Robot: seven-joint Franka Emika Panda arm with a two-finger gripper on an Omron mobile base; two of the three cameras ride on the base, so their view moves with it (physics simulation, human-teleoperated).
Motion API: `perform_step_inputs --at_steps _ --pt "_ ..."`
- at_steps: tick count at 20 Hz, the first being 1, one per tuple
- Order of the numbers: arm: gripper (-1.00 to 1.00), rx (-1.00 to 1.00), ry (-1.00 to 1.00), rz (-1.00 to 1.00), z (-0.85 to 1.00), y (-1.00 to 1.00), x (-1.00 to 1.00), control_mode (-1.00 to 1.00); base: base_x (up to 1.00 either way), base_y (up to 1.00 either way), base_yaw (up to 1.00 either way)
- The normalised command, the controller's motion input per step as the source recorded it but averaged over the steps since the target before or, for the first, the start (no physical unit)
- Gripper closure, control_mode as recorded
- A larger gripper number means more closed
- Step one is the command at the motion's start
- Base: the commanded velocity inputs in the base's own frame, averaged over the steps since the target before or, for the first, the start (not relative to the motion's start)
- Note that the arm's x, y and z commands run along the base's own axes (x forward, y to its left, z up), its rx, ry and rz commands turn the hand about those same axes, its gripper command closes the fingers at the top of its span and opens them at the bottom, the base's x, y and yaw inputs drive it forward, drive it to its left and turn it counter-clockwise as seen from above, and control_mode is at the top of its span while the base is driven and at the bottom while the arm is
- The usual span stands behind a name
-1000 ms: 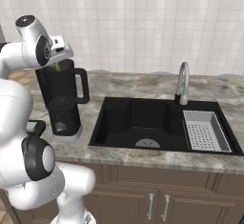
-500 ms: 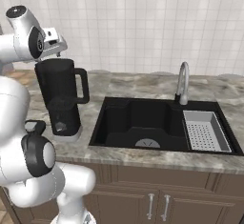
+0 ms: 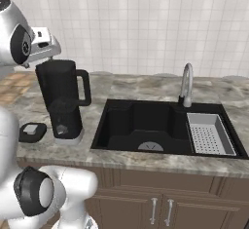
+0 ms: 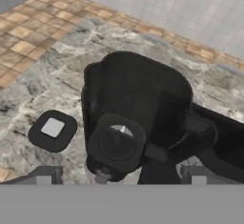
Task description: Grab the lemon wedges from the fridge, place them in the blender, close the lid, and turn on the blender to create a marinade.
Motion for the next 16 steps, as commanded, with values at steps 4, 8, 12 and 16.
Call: perform_step_inputs --at_steps 4,8,12,16 --pt "-1.00 0.00 -0.05 0.00 -0.52 -0.57 -1.00 -1.00 0.00 0.00 0.00" --pt "-1.00 0.00 -0.02 0.00 -0.64 -0.76 -1.00 -1.00 0.00 0.00 0.00" --pt "-1.00 0.01 0.00 -0.12 -0.49 -0.93 -0.79 -1.00 0.00 0.00 0.00" --pt "-1.00 0.11 0.00 -0.17 -0.08 -0.83 -0.38 -1.00 0.00 0.00 0.00"
